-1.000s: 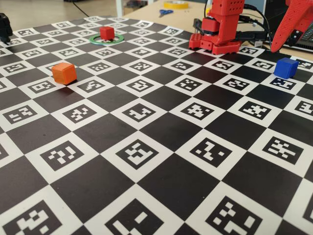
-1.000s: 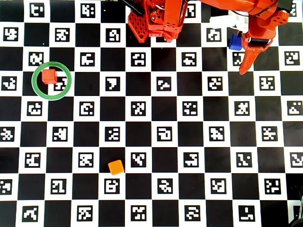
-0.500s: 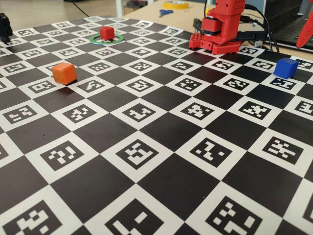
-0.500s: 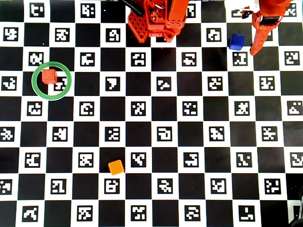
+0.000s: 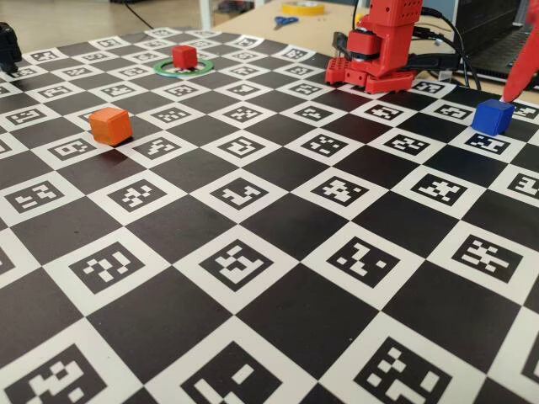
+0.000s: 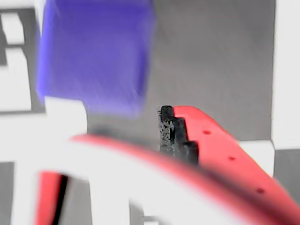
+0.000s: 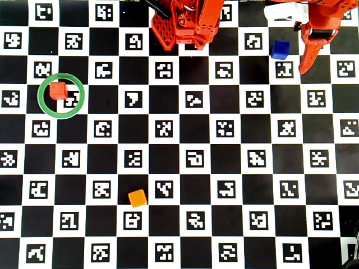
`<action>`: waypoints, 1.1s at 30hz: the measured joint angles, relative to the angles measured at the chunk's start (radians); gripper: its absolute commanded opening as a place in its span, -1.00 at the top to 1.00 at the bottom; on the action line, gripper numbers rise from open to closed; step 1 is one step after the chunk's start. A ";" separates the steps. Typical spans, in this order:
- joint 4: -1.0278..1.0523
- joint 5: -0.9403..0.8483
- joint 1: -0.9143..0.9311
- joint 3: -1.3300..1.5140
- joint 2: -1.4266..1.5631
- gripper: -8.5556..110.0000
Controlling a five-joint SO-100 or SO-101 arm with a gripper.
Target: Grab the red cube then put it in the green circle then put the blue cube on top and finally the orange cube on top
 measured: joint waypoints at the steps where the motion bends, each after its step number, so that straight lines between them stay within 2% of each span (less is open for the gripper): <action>1: -0.023 0.000 -0.003 0.025 0.020 -0.01; 7: -0.141 0.009 0.005 0.150 0.144 -0.02; 33: -0.454 -0.008 -0.018 0.469 0.284 -0.01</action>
